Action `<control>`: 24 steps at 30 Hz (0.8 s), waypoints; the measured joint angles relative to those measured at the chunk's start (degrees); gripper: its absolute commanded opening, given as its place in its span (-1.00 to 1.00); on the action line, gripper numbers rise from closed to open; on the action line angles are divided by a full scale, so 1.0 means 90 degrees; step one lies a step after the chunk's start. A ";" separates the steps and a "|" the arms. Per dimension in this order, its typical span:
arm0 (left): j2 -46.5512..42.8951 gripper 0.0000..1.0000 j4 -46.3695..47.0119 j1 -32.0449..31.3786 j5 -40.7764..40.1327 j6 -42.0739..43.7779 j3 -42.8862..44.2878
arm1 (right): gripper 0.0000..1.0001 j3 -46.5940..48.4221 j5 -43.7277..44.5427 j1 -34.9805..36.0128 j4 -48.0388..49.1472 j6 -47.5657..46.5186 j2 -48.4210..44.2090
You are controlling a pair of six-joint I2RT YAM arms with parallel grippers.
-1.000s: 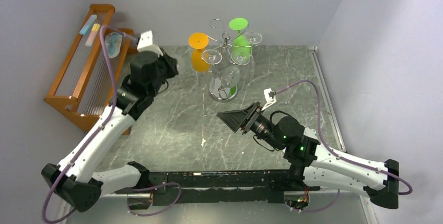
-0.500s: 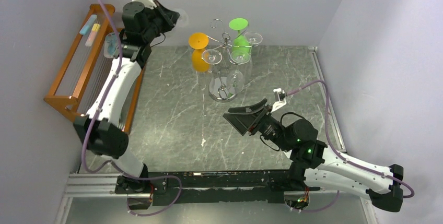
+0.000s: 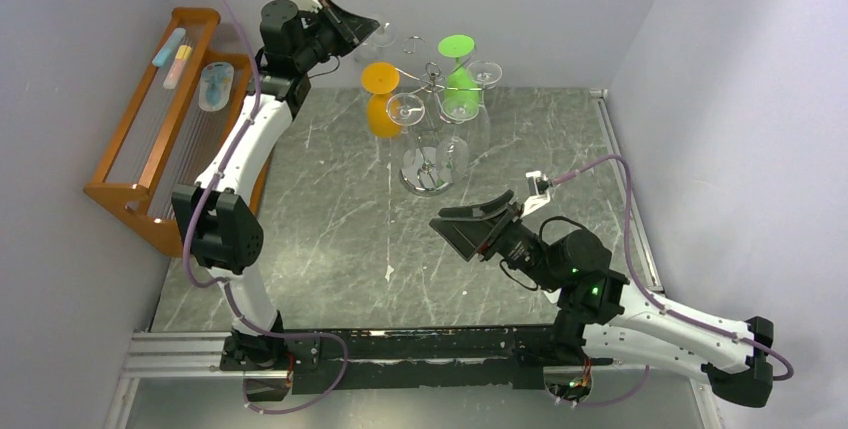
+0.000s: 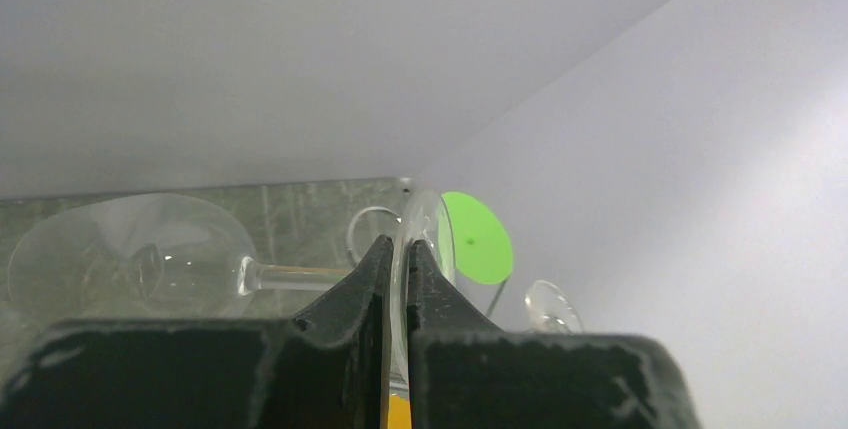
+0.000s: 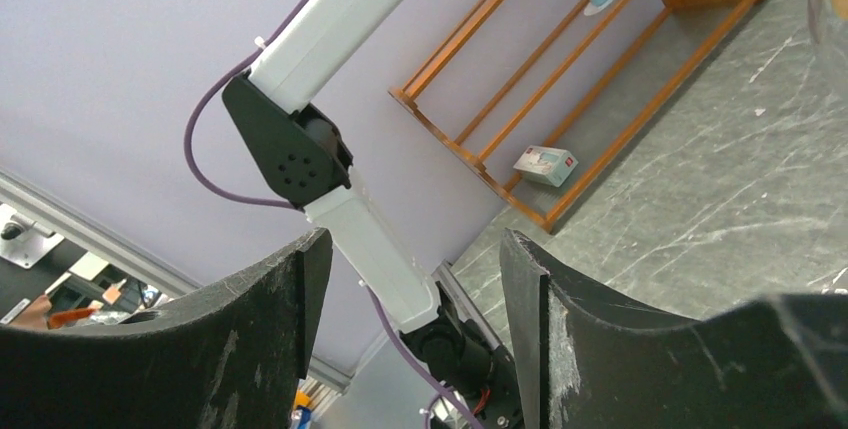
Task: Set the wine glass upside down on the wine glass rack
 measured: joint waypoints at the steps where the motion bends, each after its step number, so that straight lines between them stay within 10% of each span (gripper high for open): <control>1: -0.0010 -0.90 0.0119 -0.0012 0.0058 -0.0100 -0.0005 | 0.31 0.0000 0.0024 -0.0002 -0.0027 0.0000 -0.0022; 24: -0.0323 -0.90 0.0024 -0.0398 0.0372 -0.0954 -0.0294 | 0.19 0.0146 0.0527 0.0000 -0.0610 -0.0049 -0.0335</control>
